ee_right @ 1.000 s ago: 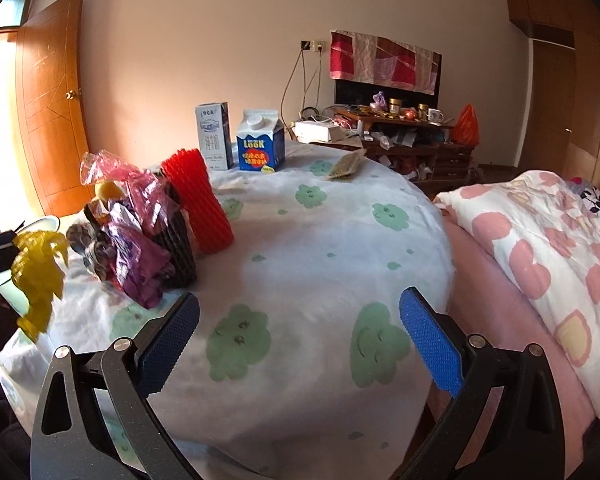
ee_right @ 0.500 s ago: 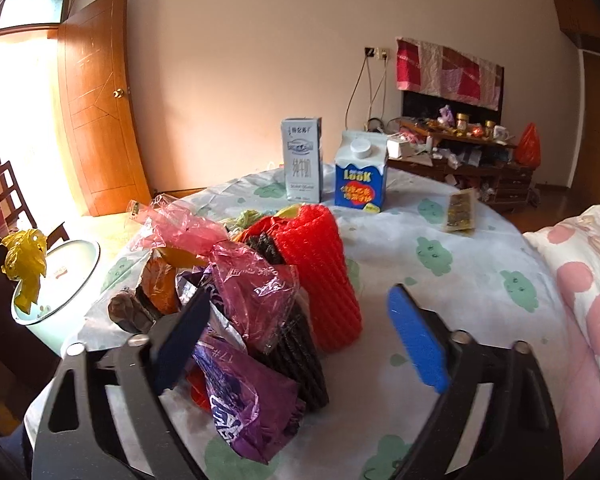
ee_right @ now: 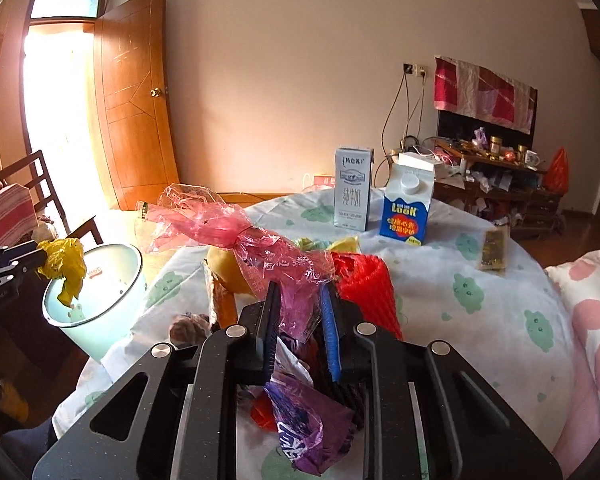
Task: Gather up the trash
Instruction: 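Carry the yellow bag over the blue bin with the left tool and release it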
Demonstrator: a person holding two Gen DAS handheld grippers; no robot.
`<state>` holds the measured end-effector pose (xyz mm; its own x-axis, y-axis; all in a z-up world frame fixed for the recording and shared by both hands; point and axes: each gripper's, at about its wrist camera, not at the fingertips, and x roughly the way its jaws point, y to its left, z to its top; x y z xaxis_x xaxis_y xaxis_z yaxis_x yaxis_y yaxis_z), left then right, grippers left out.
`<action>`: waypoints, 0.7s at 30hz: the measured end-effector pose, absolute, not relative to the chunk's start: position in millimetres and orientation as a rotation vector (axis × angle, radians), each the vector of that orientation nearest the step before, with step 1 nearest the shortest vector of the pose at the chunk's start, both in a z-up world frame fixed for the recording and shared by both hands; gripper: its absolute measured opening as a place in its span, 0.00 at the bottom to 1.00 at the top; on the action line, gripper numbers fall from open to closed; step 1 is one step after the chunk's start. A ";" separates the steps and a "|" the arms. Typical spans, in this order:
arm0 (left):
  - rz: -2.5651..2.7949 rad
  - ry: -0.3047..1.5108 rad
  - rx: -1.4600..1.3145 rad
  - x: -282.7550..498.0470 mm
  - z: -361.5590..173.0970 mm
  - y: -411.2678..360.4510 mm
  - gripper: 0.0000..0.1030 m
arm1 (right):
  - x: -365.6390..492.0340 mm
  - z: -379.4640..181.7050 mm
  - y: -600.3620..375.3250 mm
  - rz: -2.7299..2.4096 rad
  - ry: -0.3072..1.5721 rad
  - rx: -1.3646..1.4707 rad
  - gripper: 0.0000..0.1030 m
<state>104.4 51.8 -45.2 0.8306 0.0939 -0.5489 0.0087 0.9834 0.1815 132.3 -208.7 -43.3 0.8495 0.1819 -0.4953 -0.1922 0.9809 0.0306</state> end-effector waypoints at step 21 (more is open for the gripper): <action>0.149 0.657 0.140 117.9 -62.9 114.4 0.26 | 172.4 -21.5 -110.0 0.331 0.494 -0.130 0.20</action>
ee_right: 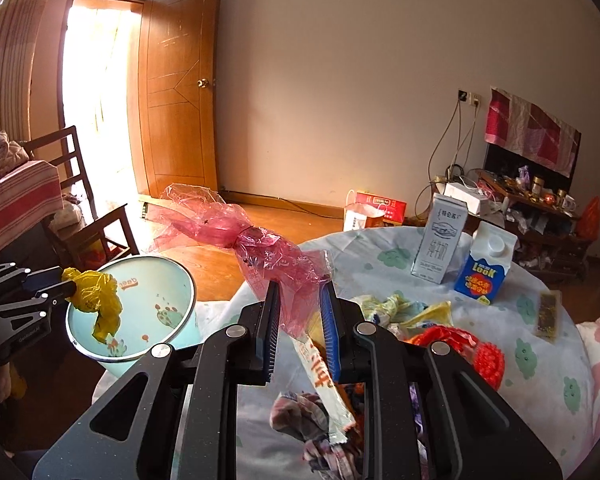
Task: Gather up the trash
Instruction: 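Carry the yellow bag over the blue bin with the left tool and release it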
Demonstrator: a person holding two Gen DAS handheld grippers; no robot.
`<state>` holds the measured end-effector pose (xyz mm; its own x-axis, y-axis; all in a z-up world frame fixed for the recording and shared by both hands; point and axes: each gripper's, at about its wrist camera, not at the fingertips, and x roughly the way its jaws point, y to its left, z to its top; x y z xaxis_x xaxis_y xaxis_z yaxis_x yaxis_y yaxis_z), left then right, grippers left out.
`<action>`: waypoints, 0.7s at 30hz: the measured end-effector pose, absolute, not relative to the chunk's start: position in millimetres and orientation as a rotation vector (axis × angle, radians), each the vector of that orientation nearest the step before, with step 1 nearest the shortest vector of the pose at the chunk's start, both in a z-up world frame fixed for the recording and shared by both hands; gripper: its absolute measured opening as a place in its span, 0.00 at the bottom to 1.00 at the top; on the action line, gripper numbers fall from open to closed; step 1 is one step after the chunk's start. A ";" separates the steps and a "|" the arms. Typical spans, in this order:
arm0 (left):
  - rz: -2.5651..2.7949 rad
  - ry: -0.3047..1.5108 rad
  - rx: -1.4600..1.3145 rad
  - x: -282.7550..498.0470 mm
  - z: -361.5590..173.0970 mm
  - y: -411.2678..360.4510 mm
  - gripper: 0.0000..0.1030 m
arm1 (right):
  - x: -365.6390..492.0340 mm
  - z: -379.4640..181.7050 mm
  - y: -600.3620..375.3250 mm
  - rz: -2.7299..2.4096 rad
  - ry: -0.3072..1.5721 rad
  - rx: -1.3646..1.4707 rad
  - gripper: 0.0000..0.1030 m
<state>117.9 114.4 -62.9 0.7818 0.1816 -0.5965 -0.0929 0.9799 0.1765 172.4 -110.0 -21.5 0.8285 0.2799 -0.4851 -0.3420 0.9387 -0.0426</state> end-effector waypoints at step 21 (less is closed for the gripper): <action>0.278 0.664 0.097 131.7 -67.5 164.9 0.27 | 205.9 -43.3 -29.7 0.426 0.544 -0.263 0.20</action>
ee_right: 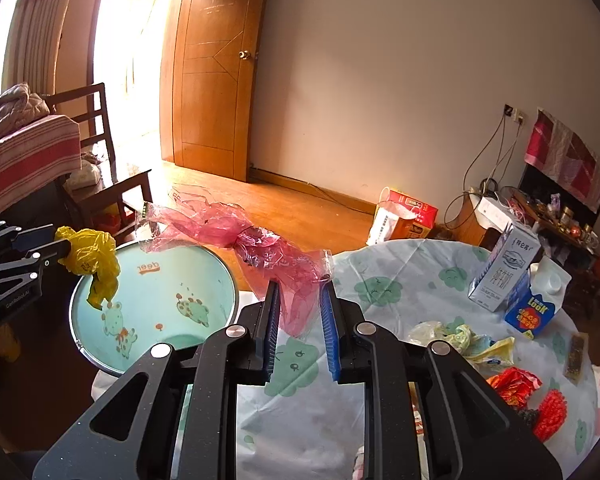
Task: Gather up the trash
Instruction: 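Carry the yellow bag over the blue bin with the left tool and release it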
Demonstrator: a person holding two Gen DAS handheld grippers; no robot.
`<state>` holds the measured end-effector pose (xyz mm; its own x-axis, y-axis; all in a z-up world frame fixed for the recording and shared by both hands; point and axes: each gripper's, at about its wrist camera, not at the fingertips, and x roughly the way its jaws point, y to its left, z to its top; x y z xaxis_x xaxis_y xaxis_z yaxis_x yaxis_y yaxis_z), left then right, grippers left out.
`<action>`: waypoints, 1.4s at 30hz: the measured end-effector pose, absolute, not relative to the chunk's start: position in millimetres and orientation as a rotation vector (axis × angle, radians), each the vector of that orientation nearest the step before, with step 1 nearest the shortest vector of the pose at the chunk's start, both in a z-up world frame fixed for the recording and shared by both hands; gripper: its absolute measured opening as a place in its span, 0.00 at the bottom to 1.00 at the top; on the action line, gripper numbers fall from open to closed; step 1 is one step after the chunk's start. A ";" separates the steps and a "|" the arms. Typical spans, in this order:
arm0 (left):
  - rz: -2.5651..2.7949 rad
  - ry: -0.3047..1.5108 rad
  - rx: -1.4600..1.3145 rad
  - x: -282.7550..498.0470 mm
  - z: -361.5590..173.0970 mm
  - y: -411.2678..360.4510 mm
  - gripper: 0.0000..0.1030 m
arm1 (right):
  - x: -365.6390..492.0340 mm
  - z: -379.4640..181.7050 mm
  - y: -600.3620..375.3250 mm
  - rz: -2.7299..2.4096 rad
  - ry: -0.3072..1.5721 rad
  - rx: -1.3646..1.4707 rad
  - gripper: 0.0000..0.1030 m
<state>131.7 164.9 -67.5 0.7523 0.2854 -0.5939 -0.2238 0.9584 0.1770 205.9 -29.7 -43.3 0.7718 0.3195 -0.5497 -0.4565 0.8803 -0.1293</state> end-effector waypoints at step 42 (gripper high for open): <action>0.308 0.687 0.074 136.8 -76.7 175.5 0.41 | 221.5 -83.7 41.7 0.513 0.643 -0.400 0.30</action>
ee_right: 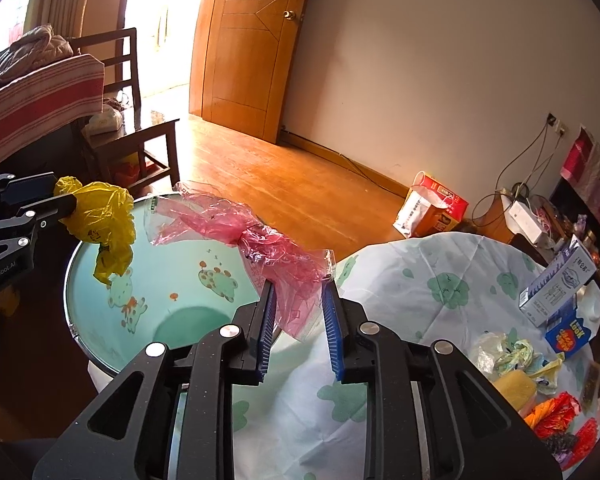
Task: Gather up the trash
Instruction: 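Carry the yellow bag over the blue bin with the left tool and release it, then release the pink bag into the bin with the right tool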
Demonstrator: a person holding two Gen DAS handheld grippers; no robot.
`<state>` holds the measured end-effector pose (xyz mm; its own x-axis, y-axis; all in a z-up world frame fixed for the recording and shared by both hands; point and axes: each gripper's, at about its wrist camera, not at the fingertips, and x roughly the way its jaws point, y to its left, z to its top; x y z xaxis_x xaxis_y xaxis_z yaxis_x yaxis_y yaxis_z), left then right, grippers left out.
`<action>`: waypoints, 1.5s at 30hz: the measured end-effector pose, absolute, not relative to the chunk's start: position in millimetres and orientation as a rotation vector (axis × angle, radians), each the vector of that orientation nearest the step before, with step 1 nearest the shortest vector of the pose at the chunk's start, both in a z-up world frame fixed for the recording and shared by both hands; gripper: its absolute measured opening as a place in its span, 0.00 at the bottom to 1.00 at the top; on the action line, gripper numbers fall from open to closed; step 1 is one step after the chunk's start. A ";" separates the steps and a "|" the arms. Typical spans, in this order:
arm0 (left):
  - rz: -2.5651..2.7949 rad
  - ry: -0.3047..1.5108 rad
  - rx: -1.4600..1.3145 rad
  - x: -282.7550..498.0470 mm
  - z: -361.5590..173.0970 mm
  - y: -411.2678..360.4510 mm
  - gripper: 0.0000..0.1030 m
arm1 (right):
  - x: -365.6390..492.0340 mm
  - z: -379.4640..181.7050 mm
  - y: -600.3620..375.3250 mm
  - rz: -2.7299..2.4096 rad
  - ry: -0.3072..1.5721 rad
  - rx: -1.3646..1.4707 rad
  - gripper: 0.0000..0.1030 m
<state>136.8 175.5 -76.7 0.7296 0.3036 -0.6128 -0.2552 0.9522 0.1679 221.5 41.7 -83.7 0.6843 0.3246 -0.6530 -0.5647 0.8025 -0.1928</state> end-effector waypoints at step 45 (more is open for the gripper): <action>-0.362 0.776 0.216 156.4 -115.3 -122.2 0.11 | 69.4 -102.4 -315.7 0.038 0.626 0.030 0.73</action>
<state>156.4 -122.2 -115.3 0.6567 -0.2385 -0.7154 0.3955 0.9167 0.0575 69.4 -315.7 -102.4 0.8100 0.0444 -0.5848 -0.0260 0.9989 0.0398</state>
